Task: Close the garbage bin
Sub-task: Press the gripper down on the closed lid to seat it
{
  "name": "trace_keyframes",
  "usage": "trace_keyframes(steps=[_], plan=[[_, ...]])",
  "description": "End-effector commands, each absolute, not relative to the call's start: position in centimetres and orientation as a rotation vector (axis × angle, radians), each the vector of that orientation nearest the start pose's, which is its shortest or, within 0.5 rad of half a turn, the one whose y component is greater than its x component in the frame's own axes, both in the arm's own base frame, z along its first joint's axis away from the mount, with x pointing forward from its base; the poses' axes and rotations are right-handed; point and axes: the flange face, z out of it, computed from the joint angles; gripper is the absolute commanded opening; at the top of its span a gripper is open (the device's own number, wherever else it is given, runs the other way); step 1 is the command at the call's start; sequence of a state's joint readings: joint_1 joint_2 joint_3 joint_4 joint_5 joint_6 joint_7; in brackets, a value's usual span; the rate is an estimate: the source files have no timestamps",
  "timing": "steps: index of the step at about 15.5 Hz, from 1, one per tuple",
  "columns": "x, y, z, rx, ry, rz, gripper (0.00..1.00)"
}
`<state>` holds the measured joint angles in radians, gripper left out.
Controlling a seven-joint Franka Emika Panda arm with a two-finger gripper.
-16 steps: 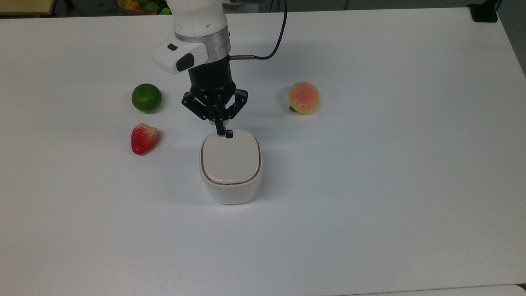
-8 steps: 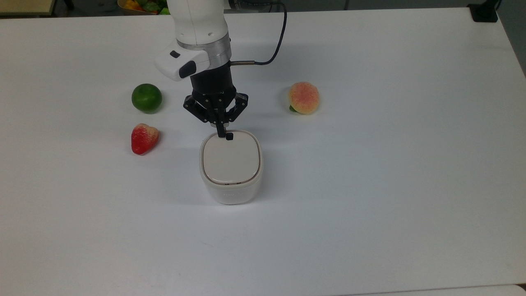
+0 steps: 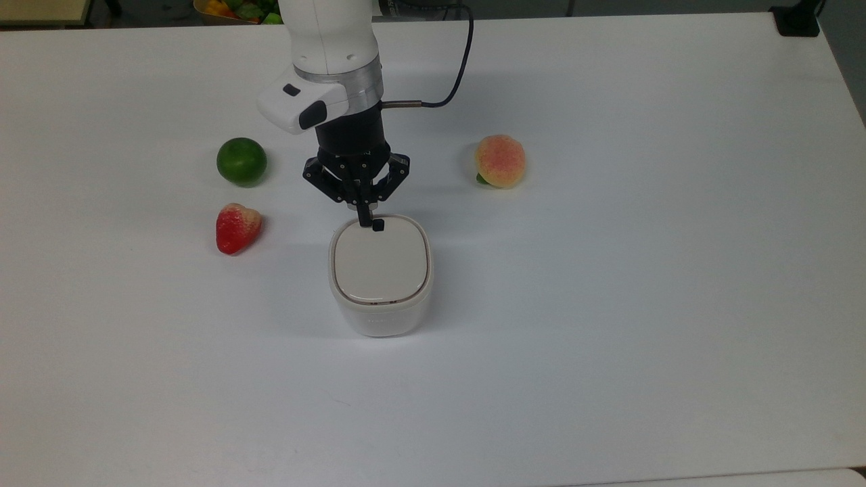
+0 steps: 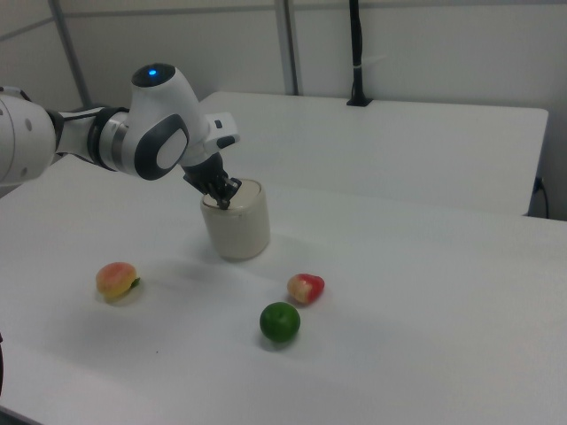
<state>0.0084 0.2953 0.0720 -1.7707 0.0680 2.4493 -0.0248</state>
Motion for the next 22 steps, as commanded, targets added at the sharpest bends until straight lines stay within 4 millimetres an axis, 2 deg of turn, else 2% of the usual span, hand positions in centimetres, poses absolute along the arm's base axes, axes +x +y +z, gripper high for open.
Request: trace_keyframes(steps=[1,5,11,16,19,22], plan=[[67.1,5.5,41.2,-3.028,-0.134,-0.556,0.0],[67.0,5.5,40.7,-3.04,-0.148,-0.544,0.0],[67.3,5.7,38.8,-3.062,-0.183,-0.508,0.0],[67.3,5.8,38.5,-3.064,-0.188,-0.501,0.0],[67.2,5.7,40.0,-3.057,-0.176,-0.534,0.0],[66.8,5.8,42.8,-3.04,-0.159,-0.59,0.0]])
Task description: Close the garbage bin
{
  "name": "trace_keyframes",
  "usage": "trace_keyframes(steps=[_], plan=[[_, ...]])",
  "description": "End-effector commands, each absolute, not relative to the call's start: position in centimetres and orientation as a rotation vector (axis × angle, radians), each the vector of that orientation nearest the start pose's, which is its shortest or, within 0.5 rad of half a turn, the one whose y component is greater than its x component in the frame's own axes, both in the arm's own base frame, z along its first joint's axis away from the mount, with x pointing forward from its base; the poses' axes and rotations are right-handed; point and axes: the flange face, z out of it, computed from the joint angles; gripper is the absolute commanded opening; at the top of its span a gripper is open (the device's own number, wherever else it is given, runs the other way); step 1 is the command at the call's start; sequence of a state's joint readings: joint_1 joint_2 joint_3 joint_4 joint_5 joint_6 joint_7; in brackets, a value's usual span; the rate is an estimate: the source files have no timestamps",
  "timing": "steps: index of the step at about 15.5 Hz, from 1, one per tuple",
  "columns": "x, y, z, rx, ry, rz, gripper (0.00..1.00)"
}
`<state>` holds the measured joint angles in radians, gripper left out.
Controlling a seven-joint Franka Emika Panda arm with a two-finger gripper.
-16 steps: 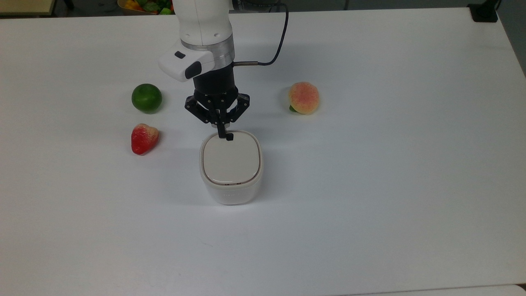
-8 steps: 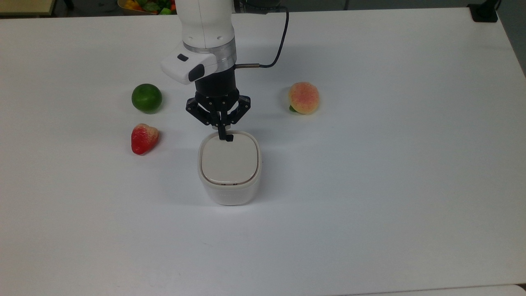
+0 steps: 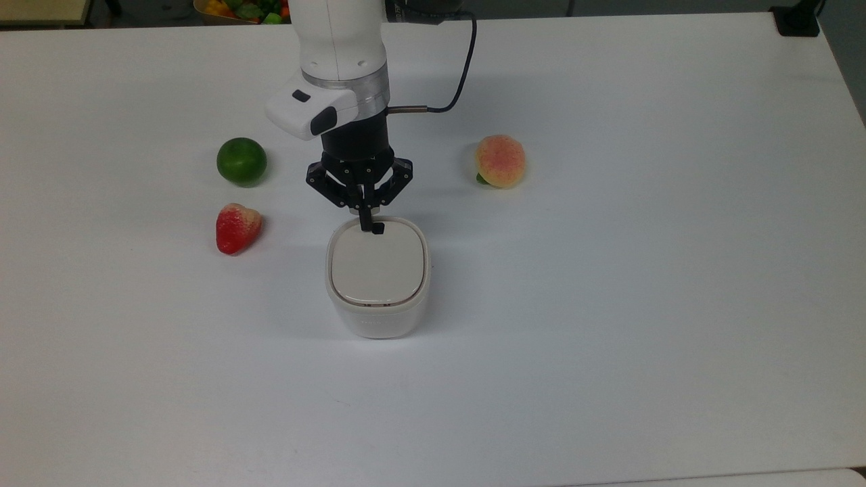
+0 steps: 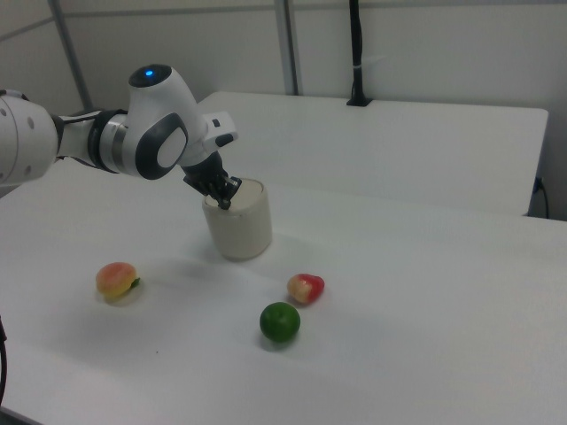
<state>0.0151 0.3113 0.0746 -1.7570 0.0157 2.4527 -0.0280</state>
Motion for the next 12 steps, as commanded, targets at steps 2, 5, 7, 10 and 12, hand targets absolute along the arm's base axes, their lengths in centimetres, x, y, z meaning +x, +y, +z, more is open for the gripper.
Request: trace_keyframes(steps=[2,5,7,10,12], plan=[[66.5,5.9,44.3,-3.031,-0.151,-0.614,0.0],[66.1,6.0,46.4,-3.02,-0.139,-0.655,0.0],[65.6,6.0,47.6,-3.02,-0.138,-0.65,0.0],[64.2,6.0,50.1,-2.995,-0.097,-0.589,0.16],[63.0,5.7,52.1,-2.961,-0.049,-0.537,0.44]])
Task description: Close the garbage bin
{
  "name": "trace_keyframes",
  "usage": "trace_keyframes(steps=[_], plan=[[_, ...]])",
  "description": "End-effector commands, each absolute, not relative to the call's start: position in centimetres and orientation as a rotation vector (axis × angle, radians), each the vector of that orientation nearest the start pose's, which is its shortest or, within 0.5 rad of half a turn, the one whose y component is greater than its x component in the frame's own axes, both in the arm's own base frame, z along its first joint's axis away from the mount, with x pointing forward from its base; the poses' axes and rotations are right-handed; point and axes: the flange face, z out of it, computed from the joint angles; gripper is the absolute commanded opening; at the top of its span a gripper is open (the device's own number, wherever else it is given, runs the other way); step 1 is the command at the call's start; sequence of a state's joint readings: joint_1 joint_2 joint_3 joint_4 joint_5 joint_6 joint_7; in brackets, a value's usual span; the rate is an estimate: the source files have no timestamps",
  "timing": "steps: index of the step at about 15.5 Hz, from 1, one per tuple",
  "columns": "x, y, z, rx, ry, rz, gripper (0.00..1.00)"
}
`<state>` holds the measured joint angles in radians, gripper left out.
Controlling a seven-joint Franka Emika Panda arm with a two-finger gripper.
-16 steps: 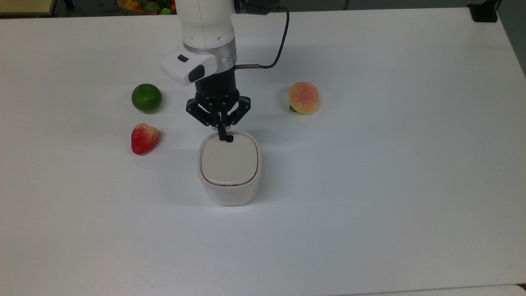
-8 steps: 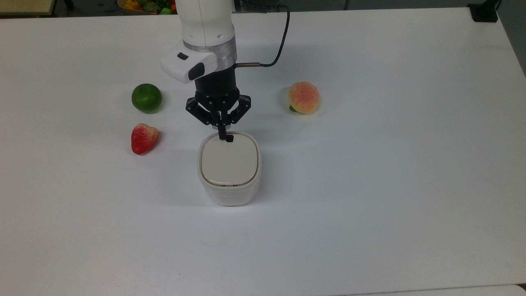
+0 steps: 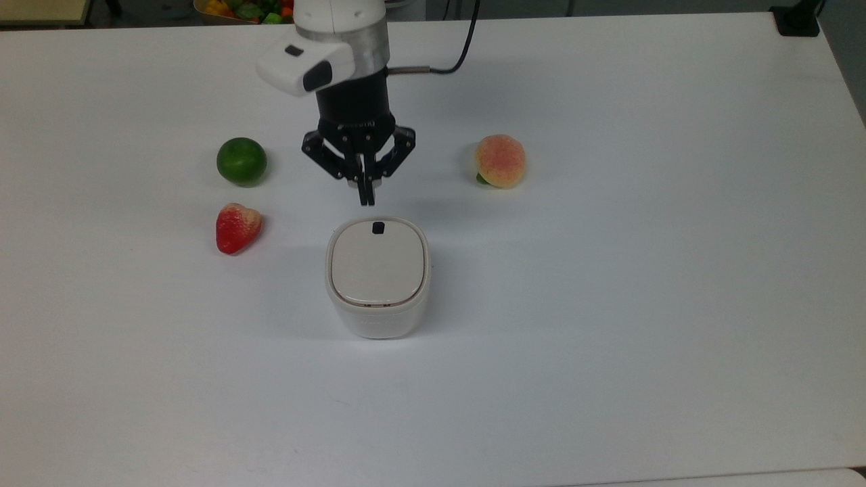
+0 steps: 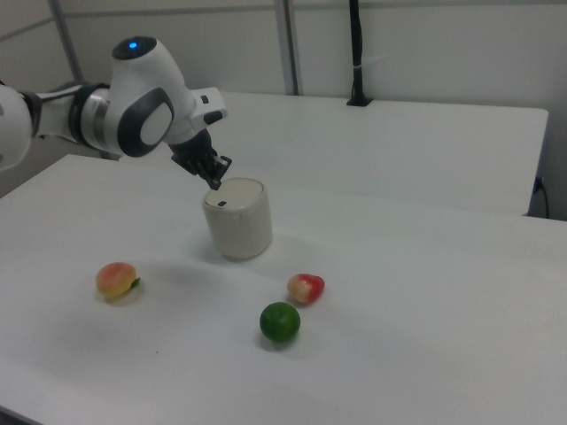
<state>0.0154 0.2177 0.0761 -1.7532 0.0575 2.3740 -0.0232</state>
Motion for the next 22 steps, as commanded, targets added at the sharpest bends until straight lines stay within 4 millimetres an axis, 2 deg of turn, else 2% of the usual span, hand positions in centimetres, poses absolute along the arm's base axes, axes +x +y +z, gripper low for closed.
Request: trace_keyframes(steps=[1,3,6,10,13,16,19,22], plan=[[62.0,5.5,53.4,-2.948,-0.02,-0.503,0.6],[60.3,5.5,55.6,-2.952,0.016,-0.414,1.0],[58.4,5.0,58.3,-2.968,0.015,-0.29,1.0],[55.8,4.5,60.8,-3.005,0.078,-0.18,1.0],[53.9,2.0,61.9,-3.036,0.179,-0.059,1.0],[54.9,1.4,61.7,-3.066,0.146,-0.118,1.0],[56.2,1.8,61.2,-3.105,0.029,-0.203,1.0],[56.9,0.7,61.3,-3.105,0.043,-0.274,1.0]])
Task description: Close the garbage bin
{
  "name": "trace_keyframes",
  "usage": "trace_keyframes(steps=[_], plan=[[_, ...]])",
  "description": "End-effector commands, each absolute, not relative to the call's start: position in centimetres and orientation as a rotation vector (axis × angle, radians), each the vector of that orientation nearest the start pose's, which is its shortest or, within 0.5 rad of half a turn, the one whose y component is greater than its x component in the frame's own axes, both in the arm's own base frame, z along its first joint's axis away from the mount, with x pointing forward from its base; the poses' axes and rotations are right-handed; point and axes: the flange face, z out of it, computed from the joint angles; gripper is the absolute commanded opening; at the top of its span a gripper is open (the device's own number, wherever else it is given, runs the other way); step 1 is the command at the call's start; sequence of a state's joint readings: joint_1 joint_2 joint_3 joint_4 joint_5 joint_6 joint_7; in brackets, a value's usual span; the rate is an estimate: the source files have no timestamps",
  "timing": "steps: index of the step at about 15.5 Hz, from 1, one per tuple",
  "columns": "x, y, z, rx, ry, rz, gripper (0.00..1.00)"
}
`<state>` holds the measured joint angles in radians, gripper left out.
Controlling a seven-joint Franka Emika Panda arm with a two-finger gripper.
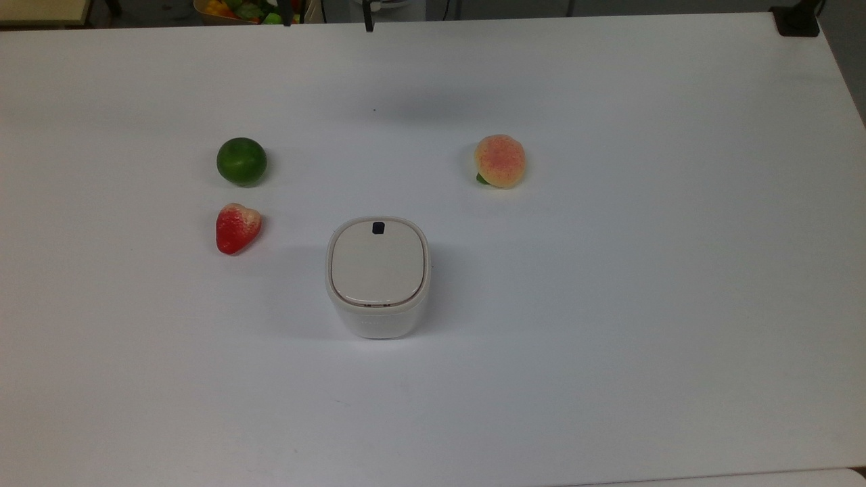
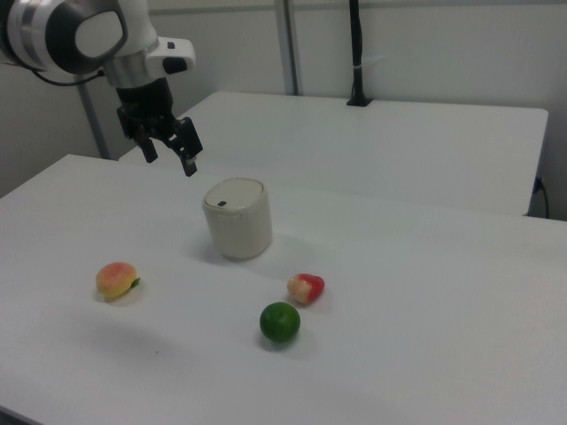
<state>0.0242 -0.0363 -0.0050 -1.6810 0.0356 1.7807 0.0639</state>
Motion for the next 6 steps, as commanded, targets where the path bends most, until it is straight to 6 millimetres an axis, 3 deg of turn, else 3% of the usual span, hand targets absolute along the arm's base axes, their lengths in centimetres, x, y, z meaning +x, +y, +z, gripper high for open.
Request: trace_keyframes(steps=[1,6], plan=[[56.88,0.71,61.26,-3.11,0.038,-0.272,1.0],[56.93,0.71,61.17,-3.121,0.028,-0.271,1.0]])
